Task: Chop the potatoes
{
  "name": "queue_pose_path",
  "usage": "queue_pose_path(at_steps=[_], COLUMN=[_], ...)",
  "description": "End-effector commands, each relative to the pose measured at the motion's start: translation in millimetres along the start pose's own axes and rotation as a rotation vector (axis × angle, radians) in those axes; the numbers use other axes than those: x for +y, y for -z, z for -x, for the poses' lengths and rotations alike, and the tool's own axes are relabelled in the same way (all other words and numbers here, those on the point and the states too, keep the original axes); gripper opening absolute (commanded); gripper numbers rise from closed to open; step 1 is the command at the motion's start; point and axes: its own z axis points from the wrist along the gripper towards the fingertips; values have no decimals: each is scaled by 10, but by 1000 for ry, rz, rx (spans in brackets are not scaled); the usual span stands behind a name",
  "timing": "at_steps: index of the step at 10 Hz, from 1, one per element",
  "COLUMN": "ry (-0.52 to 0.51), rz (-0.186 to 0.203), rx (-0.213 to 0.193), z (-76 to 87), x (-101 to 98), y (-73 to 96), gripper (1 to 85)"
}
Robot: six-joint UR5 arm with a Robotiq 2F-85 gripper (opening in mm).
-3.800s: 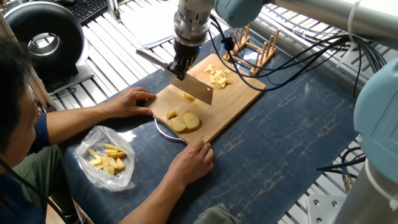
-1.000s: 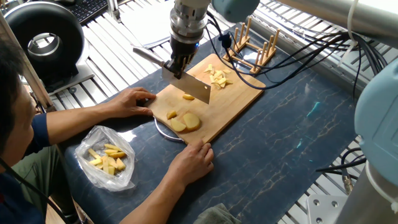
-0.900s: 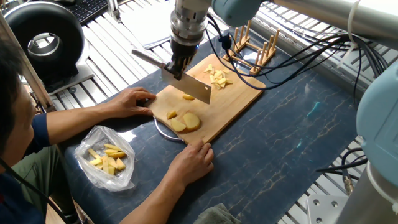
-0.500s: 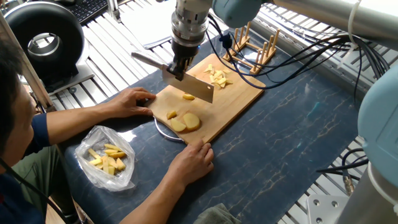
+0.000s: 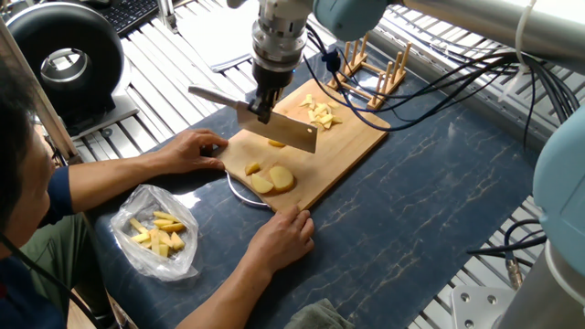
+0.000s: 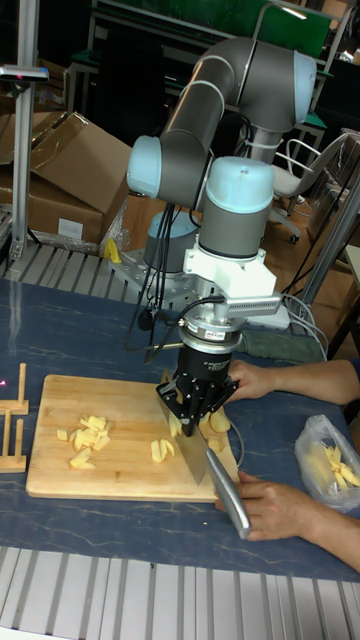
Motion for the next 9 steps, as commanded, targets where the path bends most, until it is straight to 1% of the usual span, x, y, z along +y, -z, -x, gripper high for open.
queue_pose_path(at_steps=[1,4,9], ry=[80,108,135], rz=[21,29,47], rx=[-5,-9,-30], z=[1,-7,-10], x=[24,-7,-24], y=[30,24,-22], gripper=[10,10,10])
